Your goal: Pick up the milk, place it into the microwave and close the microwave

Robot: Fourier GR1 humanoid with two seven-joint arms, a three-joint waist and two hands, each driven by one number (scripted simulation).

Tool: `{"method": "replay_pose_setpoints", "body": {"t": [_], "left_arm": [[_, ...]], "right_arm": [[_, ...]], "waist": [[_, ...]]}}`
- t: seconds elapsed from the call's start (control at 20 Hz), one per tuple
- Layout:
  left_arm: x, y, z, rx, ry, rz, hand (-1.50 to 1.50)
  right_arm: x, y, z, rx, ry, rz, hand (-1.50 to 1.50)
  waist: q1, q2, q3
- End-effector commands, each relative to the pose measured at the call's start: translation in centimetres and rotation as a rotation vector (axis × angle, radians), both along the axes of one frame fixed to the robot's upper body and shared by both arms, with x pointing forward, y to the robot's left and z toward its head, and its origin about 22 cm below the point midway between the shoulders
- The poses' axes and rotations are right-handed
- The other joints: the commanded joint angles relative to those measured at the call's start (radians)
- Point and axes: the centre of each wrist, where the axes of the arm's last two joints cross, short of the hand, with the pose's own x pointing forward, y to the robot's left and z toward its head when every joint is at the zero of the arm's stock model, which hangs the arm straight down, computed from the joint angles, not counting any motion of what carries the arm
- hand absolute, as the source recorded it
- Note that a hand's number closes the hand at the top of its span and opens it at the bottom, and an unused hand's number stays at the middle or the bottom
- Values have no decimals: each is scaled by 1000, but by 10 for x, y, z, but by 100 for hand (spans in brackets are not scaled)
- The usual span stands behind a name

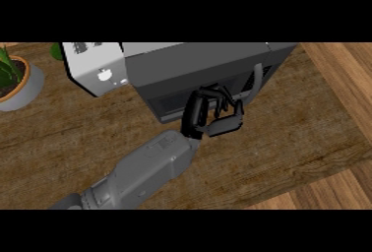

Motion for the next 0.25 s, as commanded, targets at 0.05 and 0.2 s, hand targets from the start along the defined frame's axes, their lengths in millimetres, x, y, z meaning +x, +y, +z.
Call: {"method": "replay_pose_setpoints", "body": {"t": [0.05,0.2], "left_arm": [[25,1,20,6,-13,43,150],[24,0,21,2,-11,46,150]], "right_arm": [[4,-2,5,10,-17,27,-150],[4,-7,7,17,-14,31,-150]], "waist": [[5,9,-3],[-3,11,-1]]}}
